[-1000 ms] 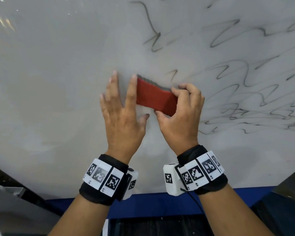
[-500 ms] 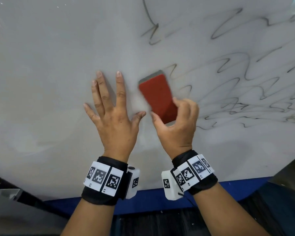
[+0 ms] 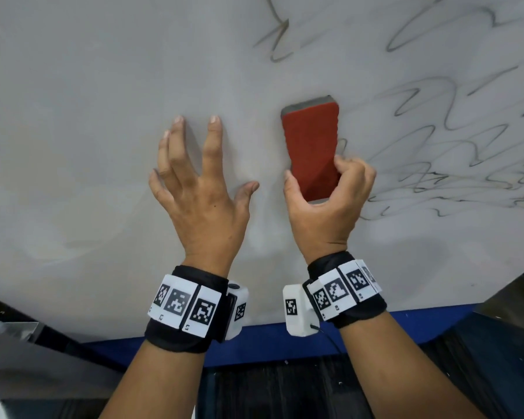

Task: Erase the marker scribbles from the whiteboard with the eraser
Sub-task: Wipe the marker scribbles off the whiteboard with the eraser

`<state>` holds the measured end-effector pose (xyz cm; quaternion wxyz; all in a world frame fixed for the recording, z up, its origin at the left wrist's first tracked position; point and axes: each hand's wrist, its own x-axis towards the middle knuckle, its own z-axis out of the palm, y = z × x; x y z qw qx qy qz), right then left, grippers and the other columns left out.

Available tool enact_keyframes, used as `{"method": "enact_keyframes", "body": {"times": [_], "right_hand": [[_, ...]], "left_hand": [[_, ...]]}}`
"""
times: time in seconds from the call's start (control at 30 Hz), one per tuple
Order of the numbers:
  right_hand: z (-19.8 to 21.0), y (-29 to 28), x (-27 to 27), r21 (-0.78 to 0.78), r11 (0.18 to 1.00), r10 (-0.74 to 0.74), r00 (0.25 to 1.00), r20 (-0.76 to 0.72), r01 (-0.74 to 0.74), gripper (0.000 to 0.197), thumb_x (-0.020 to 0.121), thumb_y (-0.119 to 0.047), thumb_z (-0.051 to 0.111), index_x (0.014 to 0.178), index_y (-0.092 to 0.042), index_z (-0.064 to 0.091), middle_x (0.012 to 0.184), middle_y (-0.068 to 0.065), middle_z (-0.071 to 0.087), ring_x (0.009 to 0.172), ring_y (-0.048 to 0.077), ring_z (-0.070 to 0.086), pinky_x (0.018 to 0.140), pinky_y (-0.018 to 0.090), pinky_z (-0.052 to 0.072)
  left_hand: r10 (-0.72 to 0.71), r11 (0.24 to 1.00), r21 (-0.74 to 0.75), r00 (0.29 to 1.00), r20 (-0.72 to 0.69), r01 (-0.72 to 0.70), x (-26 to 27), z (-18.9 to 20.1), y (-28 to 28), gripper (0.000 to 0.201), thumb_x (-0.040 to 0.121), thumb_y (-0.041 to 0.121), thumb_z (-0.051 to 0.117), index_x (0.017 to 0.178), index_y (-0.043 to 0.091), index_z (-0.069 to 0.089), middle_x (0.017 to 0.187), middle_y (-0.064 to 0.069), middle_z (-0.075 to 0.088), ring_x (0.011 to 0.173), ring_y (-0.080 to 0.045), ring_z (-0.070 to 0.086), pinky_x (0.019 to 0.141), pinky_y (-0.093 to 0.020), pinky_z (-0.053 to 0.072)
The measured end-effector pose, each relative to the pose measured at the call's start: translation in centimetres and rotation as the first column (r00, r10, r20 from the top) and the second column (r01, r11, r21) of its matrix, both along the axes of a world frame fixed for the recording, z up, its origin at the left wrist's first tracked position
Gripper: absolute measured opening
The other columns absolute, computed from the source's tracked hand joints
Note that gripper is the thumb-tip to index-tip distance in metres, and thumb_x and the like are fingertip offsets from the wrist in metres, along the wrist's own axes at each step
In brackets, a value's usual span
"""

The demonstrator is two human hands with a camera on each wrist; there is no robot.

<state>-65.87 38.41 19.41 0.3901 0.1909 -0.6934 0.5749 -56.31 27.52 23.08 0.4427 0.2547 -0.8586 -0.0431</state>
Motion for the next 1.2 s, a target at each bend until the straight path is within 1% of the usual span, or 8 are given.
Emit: {"method": "enact_keyframes", "body": {"times": [0.1, 0.23, 0.4, 0.6, 0.73, 0.87, 1.03, 1.2], "right_hand": [[-0.4, -1.2, 1.1, -0.017, 0.999, 0.043, 0.999, 0.027, -0.043, 0.060, 0.068, -0.027, 0.087, 0.109, -0.008, 0.047, 0.110, 0.020, 0.052, 0.103, 0.033, 0.053, 0.087, 0.045, 0.050], [-0.9, -0.4, 1.0, 0.073, 0.996, 0.058, 0.998, 0.014, -0.058, 0.059, 0.070, -0.027, 0.088, 0.107, 0.004, 0.055, 0.110, 0.022, 0.053, 0.104, 0.030, 0.051, 0.092, 0.039, 0.049], [-1.1, -0.1, 0.5, -0.061, 0.998, -0.003, 0.995, 0.103, 0.009, 0.059, 0.072, -0.026, 0.086, 0.108, 0.008, 0.053, 0.112, 0.024, 0.051, 0.106, 0.040, 0.052, 0.089, 0.056, 0.047], [-0.5, 0.1, 1.1, 0.078, 0.997, 0.030, 0.999, 0.019, -0.031, 0.057, 0.069, -0.028, 0.087, 0.105, 0.005, 0.058, 0.109, 0.020, 0.055, 0.102, 0.031, 0.053, 0.090, 0.043, 0.050], [1.4, 0.0, 0.2, -0.086, 0.996, -0.022, 0.999, 0.049, 0.026, 0.056, 0.067, -0.022, 0.087, 0.104, 0.008, 0.057, 0.108, 0.020, 0.054, 0.103, 0.034, 0.053, 0.090, 0.047, 0.048], [1.2, -1.3, 1.8, -0.007, 0.998, 0.057, 0.997, 0.048, -0.057, 0.055, 0.067, -0.024, 0.087, 0.103, 0.006, 0.057, 0.109, 0.020, 0.054, 0.103, 0.033, 0.053, 0.087, 0.049, 0.050], [3.3, 0.6, 0.1, -0.053, 0.998, 0.030, 0.998, 0.047, -0.027, 0.062, 0.067, -0.023, 0.087, 0.112, 0.005, 0.056, 0.115, 0.020, 0.054, 0.108, 0.034, 0.052, 0.092, 0.052, 0.047], [3.8, -0.8, 1.0, -0.032, 0.998, 0.053, 0.998, -0.020, -0.054, 0.069, 0.072, -0.022, 0.083, 0.133, -0.003, 0.054, 0.119, 0.019, 0.052, 0.110, 0.033, 0.052, 0.095, 0.051, 0.047]], "left_hand": [[-0.024, 1.000, 0.010, 1.000, -0.018, 0.024, -0.3, -0.1, 0.0, 0.095, 0.075, 0.046, 0.079, 0.152, 0.026, 0.028, 0.159, -0.016, 0.018, 0.146, -0.033, 0.013, 0.108, -0.069, 0.025], [-0.043, 0.999, 0.030, 0.999, 0.027, 0.042, -0.5, -0.9, 0.1, 0.096, 0.084, 0.048, 0.070, 0.157, 0.026, 0.011, 0.164, -0.017, 0.004, 0.151, -0.034, 0.000, 0.113, -0.071, 0.013], [-0.023, 1.000, 0.002, 0.996, 0.083, 0.023, -0.7, -1.6, 0.0, 0.091, 0.092, 0.054, 0.056, 0.158, 0.022, 0.002, 0.163, -0.020, 0.000, 0.151, -0.037, -0.003, 0.115, -0.068, 0.009], [-0.016, 1.000, -0.004, 0.997, 0.081, 0.017, -0.7, -1.9, 0.1, 0.088, 0.094, 0.056, 0.053, 0.158, 0.021, 0.004, 0.163, -0.021, 0.002, 0.151, -0.038, -0.001, 0.115, -0.067, 0.009], [-0.003, 1.000, 0.004, 0.999, 0.040, 0.003, -0.4, -1.4, 0.3, 0.090, 0.086, 0.053, 0.065, 0.156, 0.025, 0.015, 0.162, -0.018, 0.013, 0.150, -0.035, 0.008, 0.112, -0.067, 0.020], [-0.039, 0.999, 0.015, 0.996, -0.076, 0.041, -0.2, 0.8, 0.1, 0.091, 0.069, 0.048, 0.083, 0.143, 0.024, 0.035, 0.151, -0.018, 0.031, 0.140, -0.034, 0.024, 0.106, -0.066, 0.029], [-0.043, 0.999, 0.014, 0.997, 0.069, 0.042, -0.6, 3.7, 0.0, 0.127, 0.065, 0.064, 0.081, 0.158, 0.022, 0.005, 0.162, -0.023, -0.003, 0.149, -0.041, -0.005, 0.111, -0.074, 0.011], [-0.011, 1.000, -0.002, 0.989, 0.150, 0.012, -0.8, 3.6, -0.3, 0.128, 0.067, 0.071, 0.072, 0.158, 0.021, -0.002, 0.162, -0.025, -0.008, 0.149, -0.043, -0.009, 0.111, -0.074, 0.009]]}}
